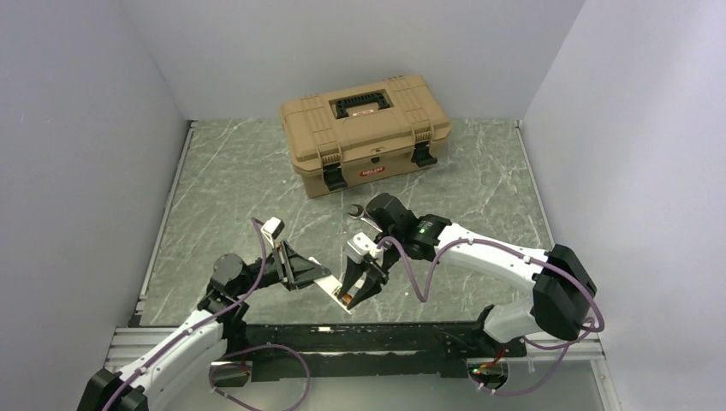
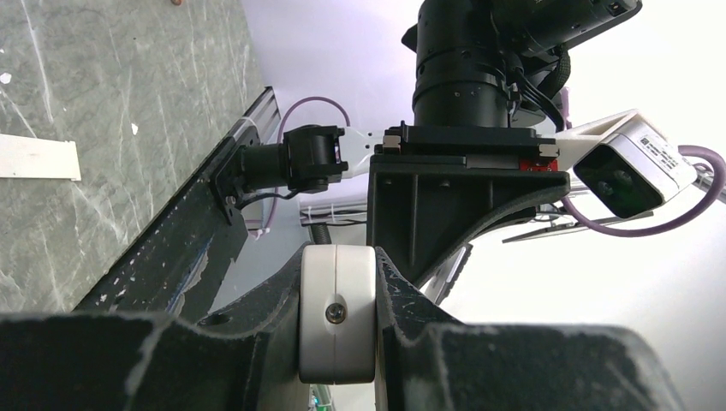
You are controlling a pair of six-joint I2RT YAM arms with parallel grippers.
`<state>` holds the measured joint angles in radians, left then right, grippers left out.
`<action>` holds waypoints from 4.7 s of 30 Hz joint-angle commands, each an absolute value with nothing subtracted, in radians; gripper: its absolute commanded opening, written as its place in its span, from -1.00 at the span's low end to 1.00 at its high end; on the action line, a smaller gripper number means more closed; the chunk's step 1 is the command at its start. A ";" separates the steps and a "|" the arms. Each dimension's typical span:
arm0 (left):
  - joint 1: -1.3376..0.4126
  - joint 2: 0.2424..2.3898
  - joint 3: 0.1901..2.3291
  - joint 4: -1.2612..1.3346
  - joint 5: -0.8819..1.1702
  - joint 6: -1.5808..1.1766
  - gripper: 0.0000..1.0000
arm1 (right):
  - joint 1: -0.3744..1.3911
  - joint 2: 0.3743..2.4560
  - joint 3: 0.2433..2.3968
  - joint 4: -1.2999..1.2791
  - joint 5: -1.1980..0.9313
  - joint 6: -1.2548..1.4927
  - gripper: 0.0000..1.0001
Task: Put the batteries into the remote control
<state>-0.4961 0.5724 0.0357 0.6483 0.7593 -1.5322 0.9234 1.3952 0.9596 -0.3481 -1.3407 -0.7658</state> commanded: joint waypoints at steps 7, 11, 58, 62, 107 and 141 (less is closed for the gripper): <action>-0.511 0.591 0.098 0.902 0.919 -1.630 -1.00 | 0.891 1.417 0.976 -0.298 -1.214 -0.828 -0.35; -0.512 0.592 0.103 0.906 0.923 -1.632 -1.00 | 0.891 1.410 0.963 -0.266 -1.207 -0.814 -0.37; -0.515 0.639 0.103 1.152 0.991 -1.794 -1.00 | 0.890 1.452 0.989 -0.225 -1.123 -0.844 -0.41; -0.515 0.653 0.101 1.203 0.984 -1.825 -1.00 | 0.889 1.450 0.982 -0.222 -1.109 -0.843 -0.41; -0.514 0.675 0.109 1.271 0.962 -1.868 -1.00 | 0.890 1.430 0.968 -0.393 -0.853 -0.873 -0.46; -0.513 0.627 0.119 0.890 0.980 -1.570 -1.00 | 0.888 1.200 0.885 -0.214 -1.052 -0.698 -0.37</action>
